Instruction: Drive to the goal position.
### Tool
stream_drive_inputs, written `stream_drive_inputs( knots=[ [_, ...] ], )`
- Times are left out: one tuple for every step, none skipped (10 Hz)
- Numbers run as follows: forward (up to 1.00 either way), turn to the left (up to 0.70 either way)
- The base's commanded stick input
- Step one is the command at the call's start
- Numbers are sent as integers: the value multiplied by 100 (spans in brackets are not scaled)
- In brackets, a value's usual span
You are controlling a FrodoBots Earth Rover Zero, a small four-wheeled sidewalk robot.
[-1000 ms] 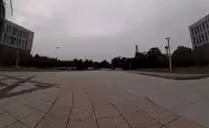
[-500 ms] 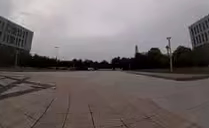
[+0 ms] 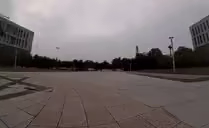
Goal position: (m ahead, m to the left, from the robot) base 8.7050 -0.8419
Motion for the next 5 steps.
stream_drive_inputs(
  knots=[
    [70, 1],
    [70, 1],
    [70, 1],
    [70, 1],
    [70, 1]
  ],
)
